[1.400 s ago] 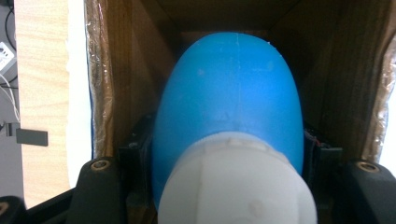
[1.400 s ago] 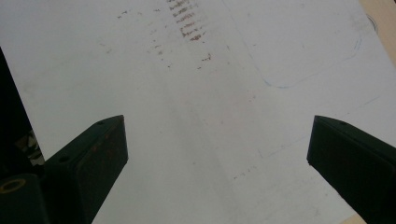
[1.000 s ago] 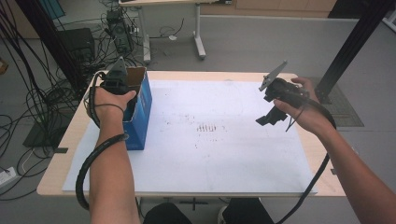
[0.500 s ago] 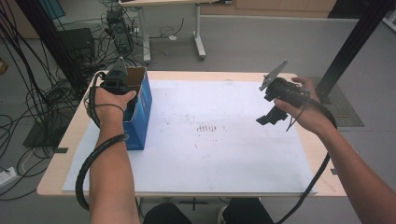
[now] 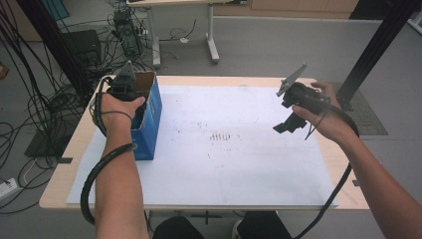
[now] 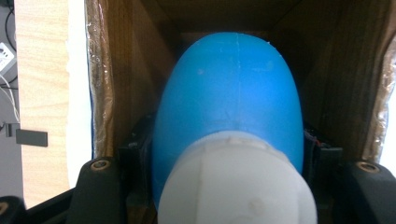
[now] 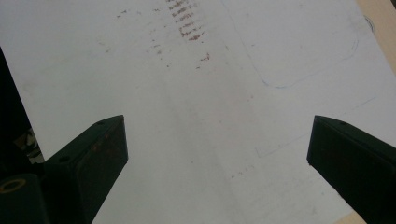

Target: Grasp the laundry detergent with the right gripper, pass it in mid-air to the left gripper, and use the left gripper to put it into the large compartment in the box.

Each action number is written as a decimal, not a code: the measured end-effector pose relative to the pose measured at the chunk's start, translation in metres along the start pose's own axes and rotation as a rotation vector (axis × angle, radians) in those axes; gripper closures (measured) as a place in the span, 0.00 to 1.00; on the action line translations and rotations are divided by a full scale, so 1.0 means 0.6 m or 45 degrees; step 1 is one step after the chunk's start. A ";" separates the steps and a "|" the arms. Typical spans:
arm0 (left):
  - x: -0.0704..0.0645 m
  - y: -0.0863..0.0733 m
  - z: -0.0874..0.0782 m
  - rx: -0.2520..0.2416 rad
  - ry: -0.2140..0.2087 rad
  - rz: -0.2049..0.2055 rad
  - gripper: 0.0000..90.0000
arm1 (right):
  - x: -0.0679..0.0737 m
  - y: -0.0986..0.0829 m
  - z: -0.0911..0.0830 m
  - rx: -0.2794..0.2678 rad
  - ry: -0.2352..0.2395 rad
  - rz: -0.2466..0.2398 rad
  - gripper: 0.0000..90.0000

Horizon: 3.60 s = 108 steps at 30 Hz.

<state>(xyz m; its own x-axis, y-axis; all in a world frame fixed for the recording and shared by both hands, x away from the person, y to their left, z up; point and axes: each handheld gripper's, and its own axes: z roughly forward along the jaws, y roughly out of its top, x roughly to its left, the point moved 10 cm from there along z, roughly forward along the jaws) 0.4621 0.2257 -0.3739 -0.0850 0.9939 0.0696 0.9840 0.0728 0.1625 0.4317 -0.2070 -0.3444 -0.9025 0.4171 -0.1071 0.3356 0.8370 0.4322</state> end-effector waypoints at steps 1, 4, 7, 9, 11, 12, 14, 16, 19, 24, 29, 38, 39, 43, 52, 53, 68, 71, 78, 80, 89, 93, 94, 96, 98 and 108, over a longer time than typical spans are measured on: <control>0.000 0.000 0.000 0.001 0.001 0.001 0.41 | 0.000 0.000 0.000 -0.001 -0.001 0.001 0.06; 0.000 0.000 0.000 0.001 0.001 0.002 0.41 | 0.001 0.001 0.001 -0.002 0.000 0.000 0.06; 0.000 0.000 0.000 -0.001 -0.001 -0.002 0.40 | 0.002 0.001 0.001 -0.002 0.000 -0.002 0.06; 0.000 0.000 0.000 -0.002 -0.001 -0.002 0.40 | 0.002 0.002 0.002 -0.003 0.000 -0.003 0.06; 0.000 0.000 0.000 -0.001 -0.003 0.000 0.40 | 0.004 0.002 0.003 -0.004 0.004 0.001 0.06; 0.000 0.000 0.000 -0.003 -0.002 -0.002 0.40 | 0.004 0.003 0.003 -0.005 0.004 0.002 0.06; 0.000 0.000 0.000 -0.006 -0.003 -0.001 0.40 | 0.004 0.003 0.003 -0.005 0.004 -0.004 0.06; -0.001 0.000 0.000 -0.006 -0.008 -0.004 0.40 | 0.004 0.003 0.003 -0.006 0.003 -0.002 0.06; -0.001 0.000 -0.003 -0.001 -0.014 -0.009 0.40 | 0.004 0.003 0.002 -0.007 0.002 -0.004 0.06; 0.001 -0.002 -0.006 -0.010 -0.014 -0.011 0.38 | 0.007 0.006 0.000 -0.012 -0.001 -0.010 0.06; 0.003 -0.003 -0.015 -0.020 -0.017 -0.007 0.34 | 0.010 0.009 -0.002 -0.016 -0.001 -0.014 0.06; 0.007 -0.008 -0.030 -0.010 0.055 0.041 0.26 | 0.012 0.013 -0.009 -0.024 -0.010 -0.012 0.06; 0.007 -0.008 -0.033 -0.008 0.061 0.045 0.25 | 0.013 0.013 -0.009 -0.024 -0.011 -0.013 0.06; 0.005 -0.011 -0.044 -0.011 0.073 0.065 0.23 | 0.017 0.015 -0.009 -0.022 -0.008 -0.011 0.06; 0.004 -0.022 -0.082 -0.049 0.072 0.104 0.16 | 0.026 0.025 -0.002 -0.011 0.005 -0.011 0.06; -0.001 -0.022 -0.088 -0.065 0.051 0.120 0.15 | 0.025 0.026 -0.001 -0.008 0.005 -0.010 0.06; -0.097 -0.017 -0.132 -0.134 0.058 0.405 0.04 | 0.016 0.039 0.010 0.045 0.018 -0.028 0.06; -0.125 -0.017 -0.131 -0.126 0.053 0.456 0.03 | 0.014 0.039 0.013 0.061 0.027 -0.035 0.06; -0.188 -0.008 -0.136 -0.141 0.018 0.524 0.01 | 0.006 0.038 0.012 0.067 0.028 -0.032 0.06; -0.203 -0.004 -0.137 -0.144 0.008 0.538 0.00 | 0.005 0.037 0.012 0.067 0.031 -0.029 0.06; -0.250 0.012 -0.136 -0.168 0.005 0.598 0.00 | -0.002 0.029 0.013 0.081 0.027 -0.018 0.06; -0.266 0.013 -0.133 -0.166 0.000 0.623 0.00 | -0.003 0.025 0.015 0.090 0.027 -0.021 0.06; -0.269 0.014 -0.132 -0.167 0.001 0.623 0.00 | -0.003 0.024 0.014 0.093 0.026 -0.020 0.06; -0.272 0.014 -0.131 -0.165 -0.001 0.628 0.00 | -0.004 0.021 0.013 0.091 0.023 -0.013 0.06; -0.274 0.015 -0.131 -0.166 -0.002 0.627 0.00 | -0.005 0.018 0.012 0.092 0.019 -0.013 0.06; -0.269 0.020 -0.136 -0.180 -0.004 0.613 0.00 | -0.006 0.018 0.011 0.110 0.010 -0.027 0.06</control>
<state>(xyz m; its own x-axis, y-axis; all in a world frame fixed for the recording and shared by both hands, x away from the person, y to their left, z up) 0.4746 0.0595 -0.3030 0.3744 0.9122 0.1664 0.8805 -0.4060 0.2449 0.4402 -0.1969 -0.3454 -0.9117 0.3963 -0.1081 0.3380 0.8733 0.3507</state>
